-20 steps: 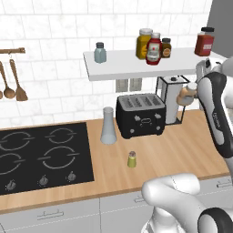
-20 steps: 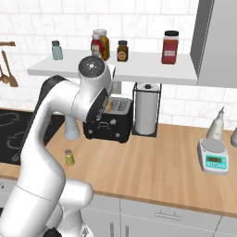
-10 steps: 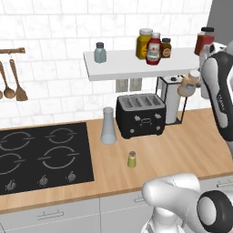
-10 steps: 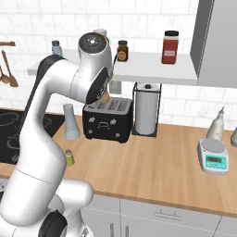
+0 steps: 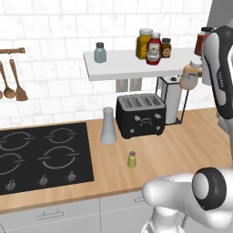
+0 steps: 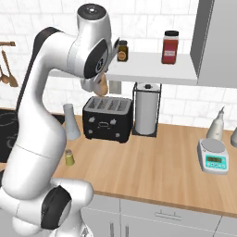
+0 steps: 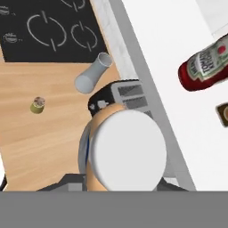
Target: Put the shaker and condiment bottle from the counter next to their counterparts in the cabinet.
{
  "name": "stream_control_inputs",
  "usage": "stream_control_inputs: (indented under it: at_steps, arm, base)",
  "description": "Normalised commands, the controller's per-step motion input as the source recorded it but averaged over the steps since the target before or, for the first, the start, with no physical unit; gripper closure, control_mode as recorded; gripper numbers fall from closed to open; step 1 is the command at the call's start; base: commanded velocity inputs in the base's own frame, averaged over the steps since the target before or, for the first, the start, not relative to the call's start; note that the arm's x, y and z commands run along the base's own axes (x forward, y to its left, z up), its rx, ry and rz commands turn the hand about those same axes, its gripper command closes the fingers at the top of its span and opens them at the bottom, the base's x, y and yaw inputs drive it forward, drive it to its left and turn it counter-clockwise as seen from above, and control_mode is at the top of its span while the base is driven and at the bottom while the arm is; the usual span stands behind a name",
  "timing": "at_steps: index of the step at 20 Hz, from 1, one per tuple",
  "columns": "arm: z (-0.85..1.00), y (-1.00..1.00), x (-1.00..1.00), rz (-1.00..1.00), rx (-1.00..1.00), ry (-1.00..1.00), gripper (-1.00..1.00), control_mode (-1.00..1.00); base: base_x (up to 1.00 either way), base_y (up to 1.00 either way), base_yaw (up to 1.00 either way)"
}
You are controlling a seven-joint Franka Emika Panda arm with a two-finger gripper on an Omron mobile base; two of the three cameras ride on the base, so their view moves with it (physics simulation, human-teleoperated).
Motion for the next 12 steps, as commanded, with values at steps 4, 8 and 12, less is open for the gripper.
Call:
stream_control_inputs:
  at_steps: [4,8,12]
  arm:
    - [0.30,0.00,0.00,-0.04,0.07,0.05,1.00,-1.00]
    - [0.34,-0.01,-0.01,-0.02,0.12,0.00,1.00,-1.00]
    - [0.29,0.00,0.00,-0.01,0.04,0.00,1.00,-1.00]
  base:
    - [0.00,0.00,0.00]
    - [0.00,0.00,0.00]
    - [0.00,0.00,0.00]
